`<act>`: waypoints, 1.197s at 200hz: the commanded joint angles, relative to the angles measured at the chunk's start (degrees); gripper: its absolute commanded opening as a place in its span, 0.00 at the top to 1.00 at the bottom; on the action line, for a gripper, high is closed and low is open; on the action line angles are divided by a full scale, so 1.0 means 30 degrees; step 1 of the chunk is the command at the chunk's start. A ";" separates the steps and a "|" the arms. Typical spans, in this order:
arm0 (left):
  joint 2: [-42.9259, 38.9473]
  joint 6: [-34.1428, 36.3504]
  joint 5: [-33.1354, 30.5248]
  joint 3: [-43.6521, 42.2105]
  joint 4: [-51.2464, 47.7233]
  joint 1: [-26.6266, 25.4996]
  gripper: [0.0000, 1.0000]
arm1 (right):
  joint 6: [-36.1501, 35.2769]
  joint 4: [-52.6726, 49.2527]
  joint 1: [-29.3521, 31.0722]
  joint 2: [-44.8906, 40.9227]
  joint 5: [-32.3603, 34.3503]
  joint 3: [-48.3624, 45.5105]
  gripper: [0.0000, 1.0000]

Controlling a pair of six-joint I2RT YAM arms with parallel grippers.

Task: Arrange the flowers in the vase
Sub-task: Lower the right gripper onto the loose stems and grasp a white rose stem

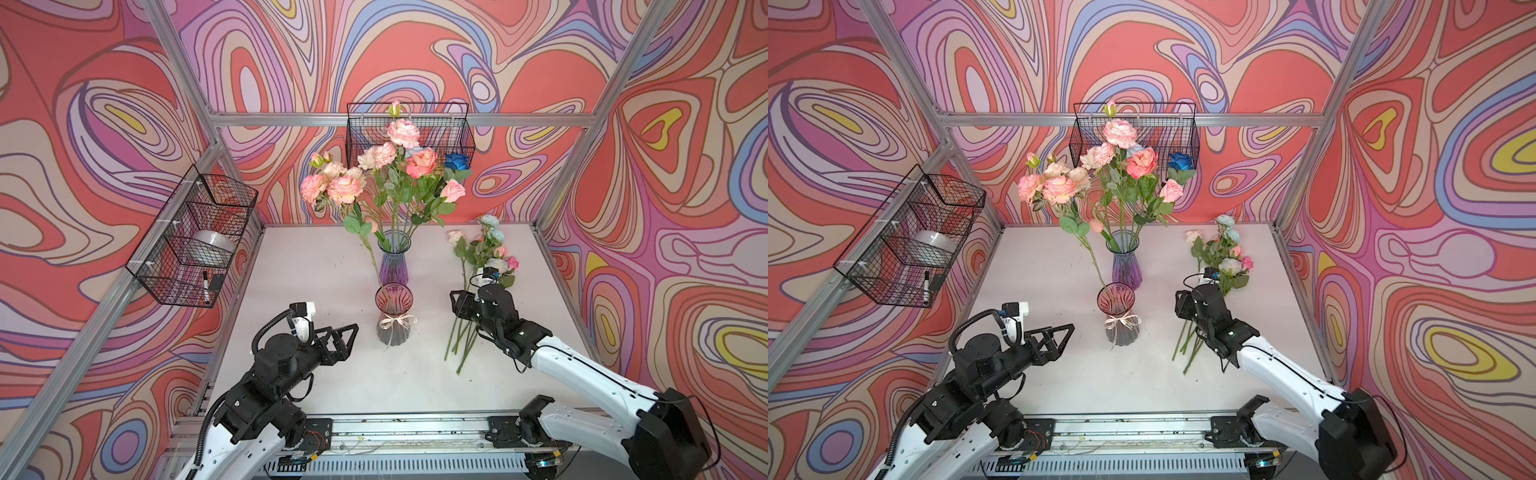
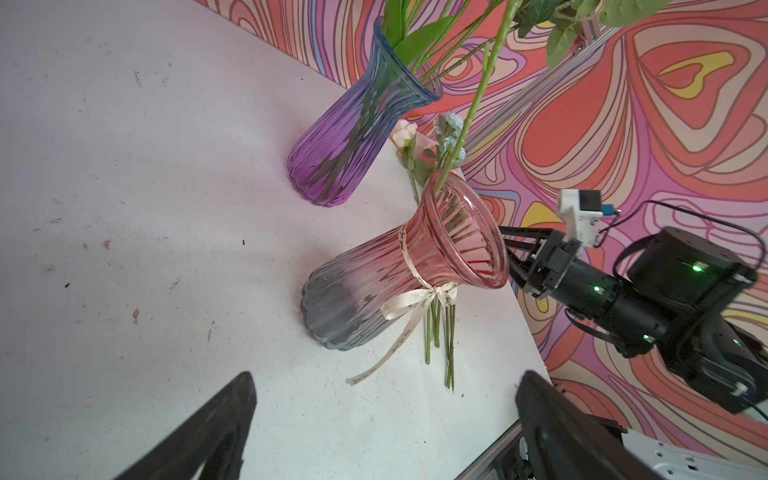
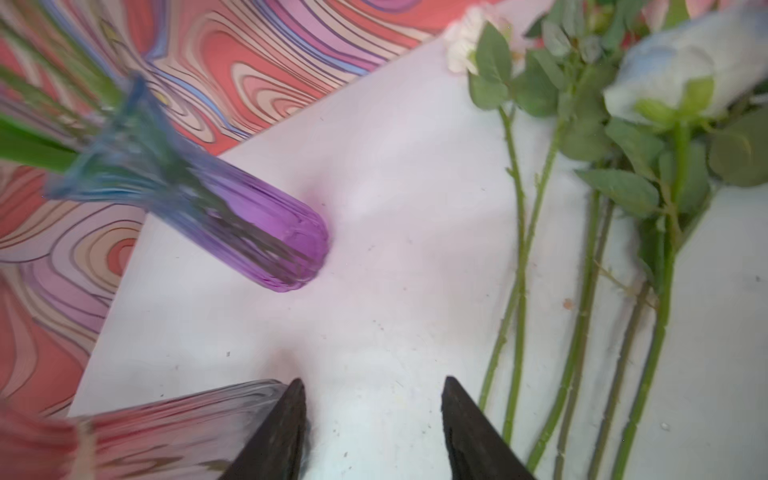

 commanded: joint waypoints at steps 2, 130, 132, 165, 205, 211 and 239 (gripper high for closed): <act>-0.0353 -0.0406 0.0294 -0.0228 0.0405 -0.0091 0.00 | 0.0546 -0.1287 -0.1202 0.2426 -0.1292 0.1509 0.52; -0.0677 -0.0528 0.0416 -0.1182 0.0427 -0.0091 0.00 | 0.0867 -0.0484 -0.5832 1.1896 -0.1111 0.7363 0.55; -0.0679 -0.0528 0.0387 -0.1169 0.0418 -0.0091 0.00 | 0.0858 -0.0546 -0.5846 1.2321 -0.1066 0.7467 0.56; -0.0732 -0.0561 0.0307 -0.1194 0.0319 -0.0091 0.00 | 0.1188 -0.1523 -0.6089 1.3761 -0.0545 0.8845 0.60; -0.0885 -0.0572 0.0215 -0.1194 0.0201 -0.0105 0.00 | 0.1528 -0.2114 -0.6163 1.4947 -0.0454 0.9558 0.65; -0.0914 -0.0559 0.0209 -0.1194 0.0157 -0.0091 0.00 | 0.1531 -0.2158 -0.6159 1.5025 -0.0463 0.9588 0.66; -0.0886 -0.0587 0.0222 -0.1180 0.0199 -0.0091 0.00 | 0.1367 -0.1869 -0.6163 1.4868 -0.0485 0.9368 0.84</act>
